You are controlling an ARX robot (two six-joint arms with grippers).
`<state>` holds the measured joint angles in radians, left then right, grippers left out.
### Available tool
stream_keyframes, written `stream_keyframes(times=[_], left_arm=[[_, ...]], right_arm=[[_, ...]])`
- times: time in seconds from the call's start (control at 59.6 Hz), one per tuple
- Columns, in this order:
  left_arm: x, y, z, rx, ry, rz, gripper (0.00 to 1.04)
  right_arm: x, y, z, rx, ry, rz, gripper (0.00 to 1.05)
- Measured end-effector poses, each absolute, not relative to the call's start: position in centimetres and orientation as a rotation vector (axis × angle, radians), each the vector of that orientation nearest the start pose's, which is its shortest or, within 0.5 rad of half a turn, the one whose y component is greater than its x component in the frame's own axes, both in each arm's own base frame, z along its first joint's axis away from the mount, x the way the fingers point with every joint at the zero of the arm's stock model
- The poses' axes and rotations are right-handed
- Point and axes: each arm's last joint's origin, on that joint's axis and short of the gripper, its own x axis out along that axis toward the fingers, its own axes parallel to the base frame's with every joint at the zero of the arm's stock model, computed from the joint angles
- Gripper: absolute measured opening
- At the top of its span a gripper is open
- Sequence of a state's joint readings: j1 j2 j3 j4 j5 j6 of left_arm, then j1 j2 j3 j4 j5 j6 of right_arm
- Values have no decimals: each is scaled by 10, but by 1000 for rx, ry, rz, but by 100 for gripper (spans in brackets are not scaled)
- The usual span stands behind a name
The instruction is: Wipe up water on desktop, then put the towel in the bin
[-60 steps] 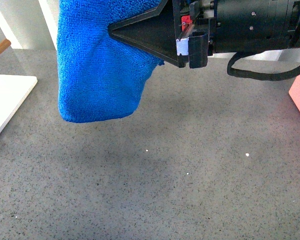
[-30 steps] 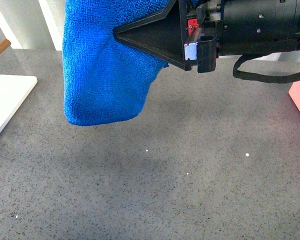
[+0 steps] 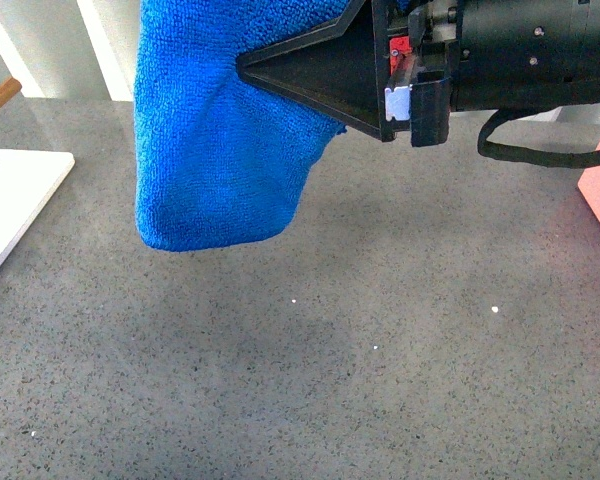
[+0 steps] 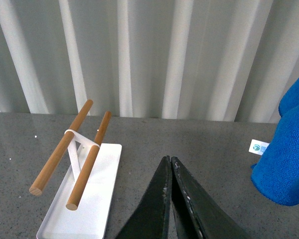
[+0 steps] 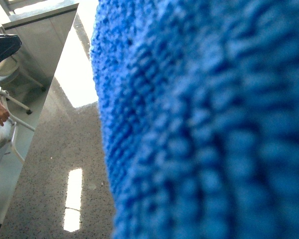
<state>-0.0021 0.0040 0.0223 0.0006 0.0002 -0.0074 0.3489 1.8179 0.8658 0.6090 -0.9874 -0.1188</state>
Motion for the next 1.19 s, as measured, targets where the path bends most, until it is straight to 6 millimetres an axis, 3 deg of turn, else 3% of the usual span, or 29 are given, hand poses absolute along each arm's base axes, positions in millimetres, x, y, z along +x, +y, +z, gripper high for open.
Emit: stream_keyframes(times=[0.134, 0.235, 0.386, 0.537, 0.806, 0.94, 1.192], left_arm=[[97, 0, 171, -7, -19, -2, 26], [97, 0, 171, -7, -19, -2, 48], [97, 0, 171, -7, -19, -2, 78], [97, 0, 171, -7, -19, -2, 99], [97, 0, 171, -5, -19, -2, 98], [97, 0, 171, -5, -19, -2, 98], [96, 0, 171, -5, -20, -2, 98]], right_arm=[[318, 137, 163, 8, 339, 1272, 4], [306, 121, 158, -31, 465, 1190, 4], [296, 90, 143, -112, 775, 995, 4], [297, 73, 125, -157, 1007, 875, 4], [296, 63, 87, -274, 1260, 740, 4], [323, 55, 62, -328, 1320, 593, 4], [355, 60, 47, -360, 1305, 536, 4]])
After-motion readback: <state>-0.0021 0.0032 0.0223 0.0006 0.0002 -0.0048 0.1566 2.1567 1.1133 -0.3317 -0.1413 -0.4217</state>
